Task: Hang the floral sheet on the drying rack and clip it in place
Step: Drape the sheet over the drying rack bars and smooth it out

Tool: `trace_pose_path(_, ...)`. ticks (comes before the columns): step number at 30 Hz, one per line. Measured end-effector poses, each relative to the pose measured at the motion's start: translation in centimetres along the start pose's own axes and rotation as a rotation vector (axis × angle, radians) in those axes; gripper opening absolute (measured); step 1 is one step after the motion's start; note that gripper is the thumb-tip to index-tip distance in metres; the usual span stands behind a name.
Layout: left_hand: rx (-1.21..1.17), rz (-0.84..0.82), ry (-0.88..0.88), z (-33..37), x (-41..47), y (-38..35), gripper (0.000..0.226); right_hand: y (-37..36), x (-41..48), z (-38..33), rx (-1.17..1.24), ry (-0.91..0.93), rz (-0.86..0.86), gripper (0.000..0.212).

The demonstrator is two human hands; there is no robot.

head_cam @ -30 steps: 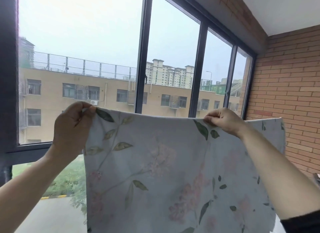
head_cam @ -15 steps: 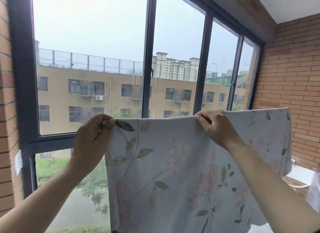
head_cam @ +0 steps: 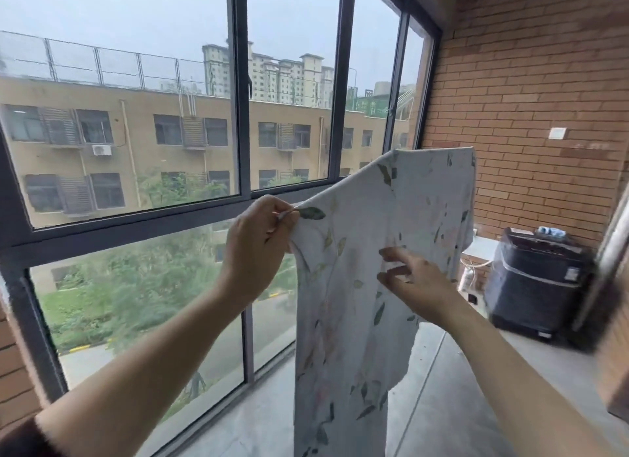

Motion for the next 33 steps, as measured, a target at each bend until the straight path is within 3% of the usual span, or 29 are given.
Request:
trace_pose_path(3, -0.021, -0.063, -0.014, 1.4, 0.0, -0.9, 0.006, -2.1, -4.7, 0.6, 0.031, -0.124, -0.034, 0.045)
trace_pose_path(8, -0.108, -0.142, 0.08, 4.2, 1.8, -2.3, 0.005, -5.6, -9.3, -0.2, 0.019, -0.249, -0.139, 0.068)
trace_pose_path(12, -0.142, -0.146, 0.095, 5.9, 2.7, -2.6, 0.007, -7.1, -9.3, -1.2, -0.021, -0.258, -0.083, 0.026)
trace_pose_path(19, -0.175, -0.085, 0.215, 5.1, 3.4, -1.3, 0.01, -6.6, -10.2, -4.5, 0.14, -0.197, -0.107, 0.033)
trace_pose_path(23, -0.185, -0.097, 0.244, 6.0, 4.0, -1.3, 0.009, -9.5, -9.7, -6.3, -0.128, -0.223, -0.15, 0.049)
trace_pose_path(27, -0.178, -0.115, 0.271, 5.8, 5.0, -1.0, 0.01, -11.0, -7.6, -6.3, -0.138, -0.319, -0.068, 0.019)
trace_pose_path(33, -0.12, -0.077, 0.275, 2.3, 4.5, 1.2, 0.01, -11.8, -9.6, -5.4, -0.12, -0.27, -0.188, 0.032)
Point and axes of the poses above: each hand's wrist, its own x-axis towards the middle knuckle, its own y-axis out of the back of the hand, z = x × y, the point moved 6 cm from there along x, towards the middle knuckle, and after that the axes turned 8 degrees about z, right-handed, at the moved point
